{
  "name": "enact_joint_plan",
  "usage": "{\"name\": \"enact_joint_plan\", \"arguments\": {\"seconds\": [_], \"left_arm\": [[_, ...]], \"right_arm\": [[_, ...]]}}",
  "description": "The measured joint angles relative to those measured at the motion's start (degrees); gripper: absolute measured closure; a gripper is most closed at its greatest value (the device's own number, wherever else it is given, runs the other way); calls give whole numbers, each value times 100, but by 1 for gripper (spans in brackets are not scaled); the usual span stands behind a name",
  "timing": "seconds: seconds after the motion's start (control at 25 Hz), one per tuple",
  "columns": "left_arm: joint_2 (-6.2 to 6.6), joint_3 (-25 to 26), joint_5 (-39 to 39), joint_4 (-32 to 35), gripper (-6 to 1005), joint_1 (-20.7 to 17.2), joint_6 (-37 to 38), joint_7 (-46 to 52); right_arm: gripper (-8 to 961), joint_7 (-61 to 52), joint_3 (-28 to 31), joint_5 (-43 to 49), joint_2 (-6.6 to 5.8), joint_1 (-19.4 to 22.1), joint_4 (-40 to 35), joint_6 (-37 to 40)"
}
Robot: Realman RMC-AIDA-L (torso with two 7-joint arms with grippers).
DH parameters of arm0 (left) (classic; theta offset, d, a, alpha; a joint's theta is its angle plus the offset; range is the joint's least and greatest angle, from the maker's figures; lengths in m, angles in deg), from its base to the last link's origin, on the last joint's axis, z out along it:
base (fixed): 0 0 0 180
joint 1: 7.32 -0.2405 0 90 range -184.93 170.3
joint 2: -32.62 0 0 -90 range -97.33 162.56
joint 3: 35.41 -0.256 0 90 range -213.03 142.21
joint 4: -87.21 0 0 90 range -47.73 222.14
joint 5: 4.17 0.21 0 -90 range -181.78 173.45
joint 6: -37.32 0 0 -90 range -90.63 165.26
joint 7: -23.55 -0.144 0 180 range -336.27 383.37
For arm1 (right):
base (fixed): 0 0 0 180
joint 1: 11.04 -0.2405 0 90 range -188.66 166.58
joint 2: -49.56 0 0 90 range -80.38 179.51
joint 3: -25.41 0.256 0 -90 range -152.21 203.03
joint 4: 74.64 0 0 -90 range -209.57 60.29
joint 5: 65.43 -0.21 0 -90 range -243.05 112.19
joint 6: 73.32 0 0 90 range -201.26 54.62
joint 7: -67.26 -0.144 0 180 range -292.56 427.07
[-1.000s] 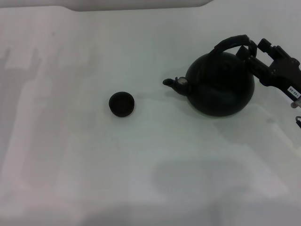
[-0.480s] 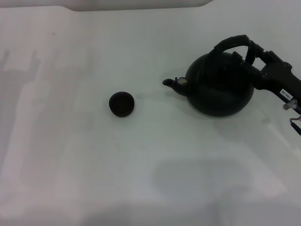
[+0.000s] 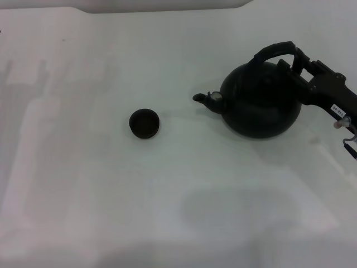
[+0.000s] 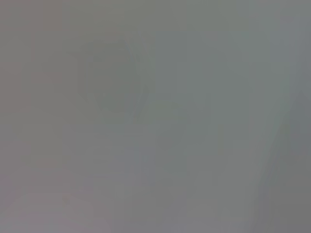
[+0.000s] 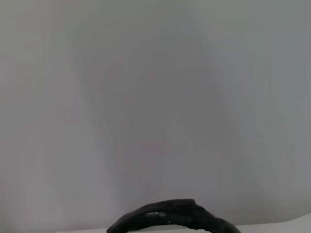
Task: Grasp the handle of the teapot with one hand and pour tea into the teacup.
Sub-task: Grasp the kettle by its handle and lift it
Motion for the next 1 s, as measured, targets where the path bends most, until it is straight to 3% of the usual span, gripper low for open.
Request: {"name": "enact_joint_plan", "arguments": {"seconds": [0.04,0.36,0.84,1.0], "left_arm": [[0,0,-2,0,197,-8,0,0],[0,1,-13,0,197,-37,-1,61],[0,1,15,-47,197,-48,-1,149],[0,-6,21,-55,197,-49,-1,149]], "right_arm": [[334,13,0,0,0,0,0,-7],[326,36,0,-3,0,-10,-59,-195],[725,36,66,-26,0,-3,-77,-263],[739,36,70,-29,0,10,-156,-241]]}}
